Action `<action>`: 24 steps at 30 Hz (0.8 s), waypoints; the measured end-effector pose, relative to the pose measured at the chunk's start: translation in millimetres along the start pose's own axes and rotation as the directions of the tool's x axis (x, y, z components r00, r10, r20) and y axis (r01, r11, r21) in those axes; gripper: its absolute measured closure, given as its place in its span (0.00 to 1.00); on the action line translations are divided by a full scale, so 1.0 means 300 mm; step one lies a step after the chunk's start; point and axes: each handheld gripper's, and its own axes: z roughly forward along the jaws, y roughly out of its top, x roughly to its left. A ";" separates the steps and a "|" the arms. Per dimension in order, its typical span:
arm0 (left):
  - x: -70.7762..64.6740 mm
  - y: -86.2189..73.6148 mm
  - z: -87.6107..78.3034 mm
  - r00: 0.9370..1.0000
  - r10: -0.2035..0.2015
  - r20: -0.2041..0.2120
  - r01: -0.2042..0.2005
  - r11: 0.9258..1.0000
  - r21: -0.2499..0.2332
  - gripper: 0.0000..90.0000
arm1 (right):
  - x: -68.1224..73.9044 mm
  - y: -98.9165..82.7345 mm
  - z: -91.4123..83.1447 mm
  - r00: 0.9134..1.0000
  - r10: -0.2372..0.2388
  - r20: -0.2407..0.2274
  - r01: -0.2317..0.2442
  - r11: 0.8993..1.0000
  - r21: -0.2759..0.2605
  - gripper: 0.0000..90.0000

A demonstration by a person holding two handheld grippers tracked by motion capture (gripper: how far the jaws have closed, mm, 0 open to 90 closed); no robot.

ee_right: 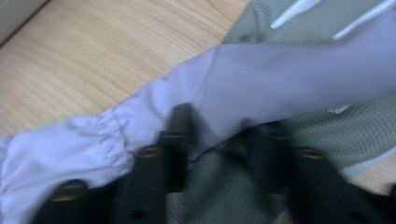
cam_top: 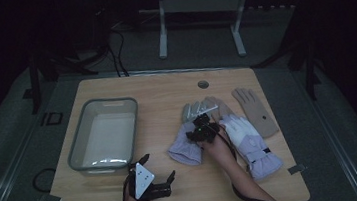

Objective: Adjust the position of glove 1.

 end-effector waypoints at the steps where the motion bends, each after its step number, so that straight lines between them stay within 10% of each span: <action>1: 0.000 0.000 0.000 1.000 0.000 0.000 0.000 1.000 0.000 0.01 | 0.000 0.000 0.000 1.000 0.000 0.000 0.000 1.000 0.000 0.74; 4: 0.002 0.001 0.001 1.000 -0.003 0.002 0.003 1.000 0.003 0.01 | -0.003 0.007 -0.012 0.999 -0.022 -0.041 0.022 1.000 -0.002 0.91; 16: 0.002 0.001 0.001 1.000 0.000 0.001 0.000 1.000 0.001 0.01 | 0.011 0.135 -0.090 0.987 -0.158 -0.016 0.157 0.987 -0.028 0.94; 24: 0.003 0.000 0.001 1.000 -0.004 0.006 0.004 1.000 -0.004 0.01 | 0.032 0.200 -0.069 0.961 -0.275 -0.040 0.274 0.961 -0.044 0.94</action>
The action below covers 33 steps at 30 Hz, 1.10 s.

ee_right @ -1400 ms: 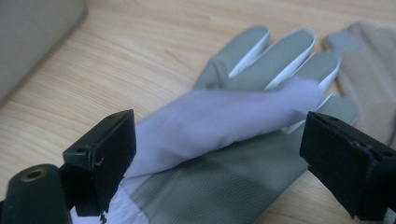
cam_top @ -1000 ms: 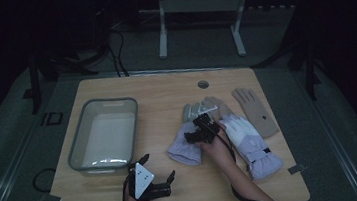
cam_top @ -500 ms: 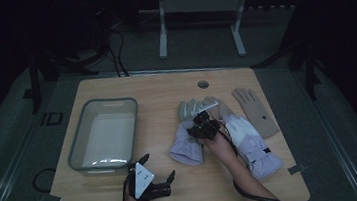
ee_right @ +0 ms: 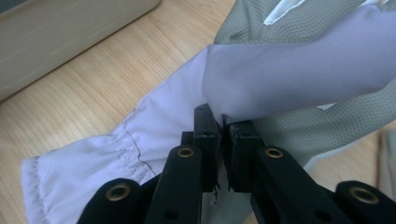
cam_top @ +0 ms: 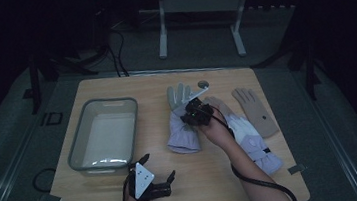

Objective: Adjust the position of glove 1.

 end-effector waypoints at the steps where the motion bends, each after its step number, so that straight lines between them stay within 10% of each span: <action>1: 0.000 0.000 0.000 1.000 -0.003 0.001 0.003 1.000 -0.003 0.01 | -0.001 0.001 0.010 1.000 -0.009 -0.008 0.009 1.000 -0.001 0.94; 17: -0.002 0.001 0.001 1.000 -0.007 0.012 0.007 1.000 0.000 0.01 | -0.035 -0.037 0.150 0.996 0.050 -0.079 -0.042 0.995 0.092 0.82; 33: 0.000 0.001 0.001 1.000 -0.008 0.012 0.008 1.000 0.001 0.01 | -0.070 -0.067 -0.036 0.992 0.114 -0.063 -0.115 0.993 -0.016 0.34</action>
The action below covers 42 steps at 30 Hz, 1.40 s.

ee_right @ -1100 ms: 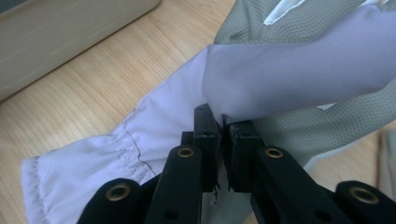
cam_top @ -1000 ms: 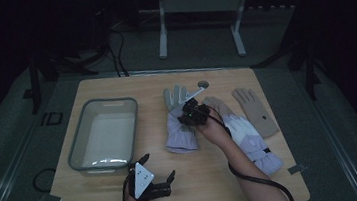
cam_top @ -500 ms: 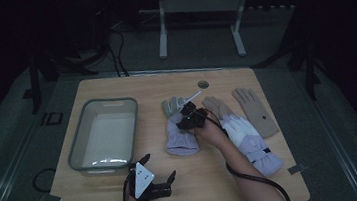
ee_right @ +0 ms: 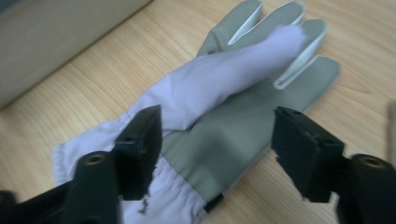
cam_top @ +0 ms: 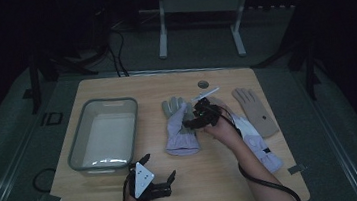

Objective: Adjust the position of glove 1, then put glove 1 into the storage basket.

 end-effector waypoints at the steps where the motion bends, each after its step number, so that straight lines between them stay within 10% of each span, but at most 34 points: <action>1: 0.000 0.000 0.000 1.000 -0.001 0.000 0.001 1.000 0.000 0.01 | 0.000 -0.003 -0.018 1.000 0.007 0.007 -0.007 1.000 -0.015 0.32; 22: -0.001 0.001 0.002 1.000 -0.002 -0.003 0.002 1.000 0.008 0.01 | -0.068 -0.171 -0.310 0.994 0.049 0.099 -0.039 0.994 -0.100 0.24; 42: -0.001 0.001 0.002 1.000 -0.003 -0.003 0.003 1.000 0.006 0.01 | -0.169 -0.393 -0.415 0.977 0.115 0.178 -0.096 0.989 -0.112 0.31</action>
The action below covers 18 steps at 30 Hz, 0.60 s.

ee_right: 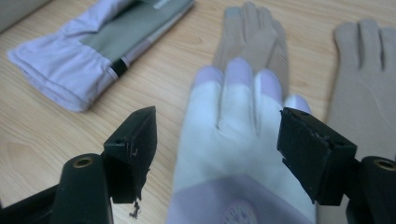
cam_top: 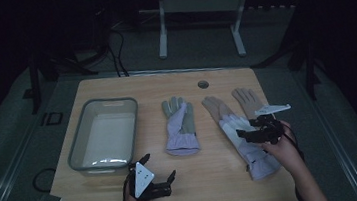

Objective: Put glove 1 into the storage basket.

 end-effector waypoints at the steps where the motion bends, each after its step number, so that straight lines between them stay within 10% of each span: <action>1: 0.000 0.000 0.000 1.000 0.000 0.000 0.000 1.000 0.000 0.01 | -0.004 -0.010 -0.001 1.000 0.011 0.005 -0.011 1.000 0.002 0.31; 18: -0.002 0.001 0.002 1.000 0.004 0.002 -0.004 1.000 0.003 0.01 | -0.072 -0.158 -0.016 0.996 0.037 0.084 -0.039 0.999 0.023 0.40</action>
